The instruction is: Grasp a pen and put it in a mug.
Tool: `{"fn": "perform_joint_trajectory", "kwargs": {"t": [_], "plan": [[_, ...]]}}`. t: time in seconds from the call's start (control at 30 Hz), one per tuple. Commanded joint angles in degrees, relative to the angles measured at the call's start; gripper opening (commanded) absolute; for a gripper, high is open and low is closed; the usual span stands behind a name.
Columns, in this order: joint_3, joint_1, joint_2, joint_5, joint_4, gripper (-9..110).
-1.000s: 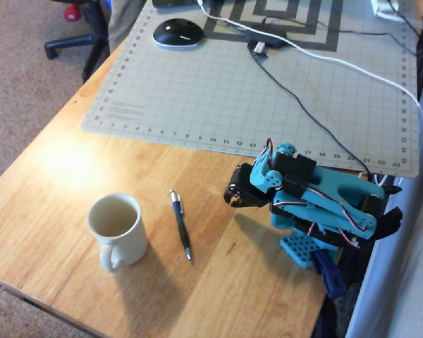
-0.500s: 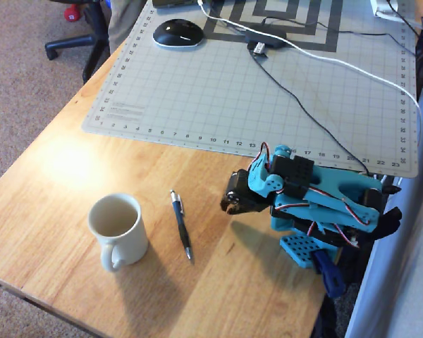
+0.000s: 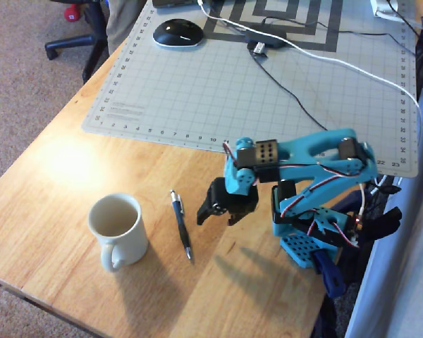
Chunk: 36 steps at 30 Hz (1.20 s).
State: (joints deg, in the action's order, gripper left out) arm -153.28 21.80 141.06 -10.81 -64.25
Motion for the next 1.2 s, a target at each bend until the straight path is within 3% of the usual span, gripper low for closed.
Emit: {"fn": "perform_joint_trajectory", "kwargs": {"t": [0.0, 0.33, 1.17], "plan": [[13.6, 2.4, -13.4, -0.6, 1.0, 25], [31.8, 2.6, -35.3, -0.6, 1.1, 18], [43.6, -5.3, -56.3, -0.6, 1.8, 18]]}}
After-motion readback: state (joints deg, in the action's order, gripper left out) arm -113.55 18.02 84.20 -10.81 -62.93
